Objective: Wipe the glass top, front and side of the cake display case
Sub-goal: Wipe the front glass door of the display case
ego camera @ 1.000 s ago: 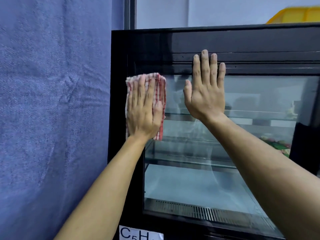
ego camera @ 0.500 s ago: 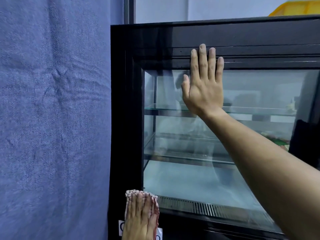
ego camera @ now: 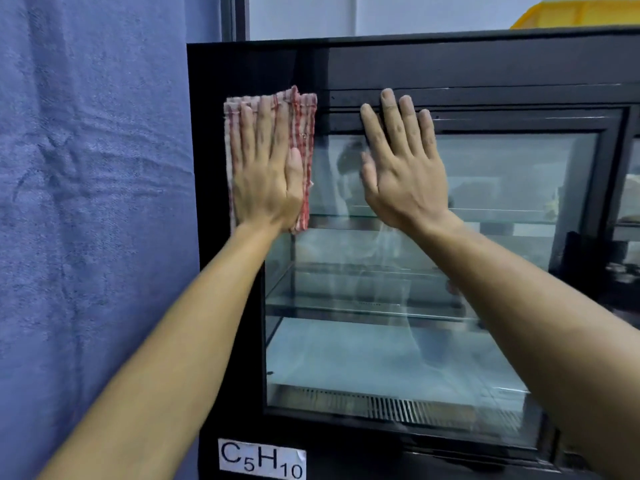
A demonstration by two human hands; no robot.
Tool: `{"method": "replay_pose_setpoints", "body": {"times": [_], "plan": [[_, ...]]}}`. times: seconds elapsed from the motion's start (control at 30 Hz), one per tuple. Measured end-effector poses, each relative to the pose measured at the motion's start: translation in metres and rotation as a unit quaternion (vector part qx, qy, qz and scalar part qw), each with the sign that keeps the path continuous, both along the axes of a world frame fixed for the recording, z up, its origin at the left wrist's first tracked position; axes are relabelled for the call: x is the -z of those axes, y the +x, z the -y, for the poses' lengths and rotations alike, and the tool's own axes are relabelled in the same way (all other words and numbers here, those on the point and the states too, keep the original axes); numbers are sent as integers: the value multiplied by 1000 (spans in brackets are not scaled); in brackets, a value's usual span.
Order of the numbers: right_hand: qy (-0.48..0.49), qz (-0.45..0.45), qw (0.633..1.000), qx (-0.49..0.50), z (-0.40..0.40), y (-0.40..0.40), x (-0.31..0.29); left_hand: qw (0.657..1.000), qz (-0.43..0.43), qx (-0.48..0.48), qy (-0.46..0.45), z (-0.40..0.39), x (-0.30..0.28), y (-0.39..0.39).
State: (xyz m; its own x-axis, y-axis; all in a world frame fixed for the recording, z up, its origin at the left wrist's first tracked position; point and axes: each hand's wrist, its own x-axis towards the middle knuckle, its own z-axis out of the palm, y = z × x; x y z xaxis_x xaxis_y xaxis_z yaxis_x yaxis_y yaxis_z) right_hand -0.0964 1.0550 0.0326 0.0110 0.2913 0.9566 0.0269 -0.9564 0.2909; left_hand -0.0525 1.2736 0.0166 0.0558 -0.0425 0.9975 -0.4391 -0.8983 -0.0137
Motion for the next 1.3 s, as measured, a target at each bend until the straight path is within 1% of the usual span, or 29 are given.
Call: {"method": "replay_pose_setpoints", "body": {"times": [0.03, 0.1, 0.23, 0.27, 0.3, 0.33, 0.37, 0.4, 0.47, 0.57, 0.63, 0.7, 0.73, 0.77, 0.83, 0.9, 1.0, 1.03, 1.07, 1.1, 1.17, 1.2, 1.3], "plan": [[-4, 2, 1000, 14, 5, 0, 2, 1000, 4, 5, 4, 6, 31, -4], [3, -3, 1000, 22, 5, 1, 5, 999, -17, 34, 18, 18, 125, -14], [12, -9, 1000, 18, 1, 3, 5, 983, -163, 60, 66, 26, 353, -44], [14, -9, 1000, 17, 2, 3, 5, 975, -201, 51, 84, 25, 393, -49], [16, -11, 1000, 16, 2, 2, 6, 966, -230, 40, 114, 22, 416, -51], [15, -12, 1000, 17, 2, 2, 6, 959, -242, 31, 145, 18, 421, -49], [14, -12, 1000, 18, 1, 2, 6, 957, -232, 28, 170, 14, 409, -45], [12, -12, 1000, 19, 1, 2, 6, 960, -207, 30, 185, 10, 386, -41], [10, -11, 1000, 18, 1, 3, 6, 973, -139, 48, 176, 4, 307, -32], [9, -13, 1000, 17, 1, 4, 6, 991, -33, 67, 113, 4, 168, -14], [9, -12, 1000, 17, 3, 4, 5, 998, -8, 42, 55, 7, 83, -5], [12, -9, 1000, 14, 3, 3, 5, 1000, -10, 14, -13, 7, 26, -2], [14, -7, 1000, 14, 3, 3, 5, 999, -13, 4, -29, 9, 15, -3], [15, -5, 1000, 14, 3, 4, 5, 1000, -13, 0, -23, 12, 17, -5], [12, -7, 1000, 16, 3, 4, 6, 999, -3, 14, 38, 18, 56, -11], [12, -10, 1000, 16, 3, 4, 7, 994, -16, 41, 104, 25, 135, -17], [9, -11, 1000, 15, 2, 3, 6, 981, -82, 20, 176, 26, 280, -34], [8, -13, 1000, 13, 3, 2, 6, 976, -98, 13, 194, 22, 317, -40], [9, -14, 1000, 13, 3, 2, 6, 971, -111, 6, 211, 16, 340, -43], [9, -13, 1000, 14, 3, 2, 6, 968, -114, 8, 223, 11, 341, -41], [10, -8, 1000, 11, 2, 3, 6, 969, -103, 25, 225, 5, 299, -29], [15, -5, 1000, 7, 2, 3, 8, 974, -89, 32, 206, 6, 264, -24], [57, 8, 998, -1, 2, 2, 11, 994, -32, 26, 105, 12, 129, -13]]}}
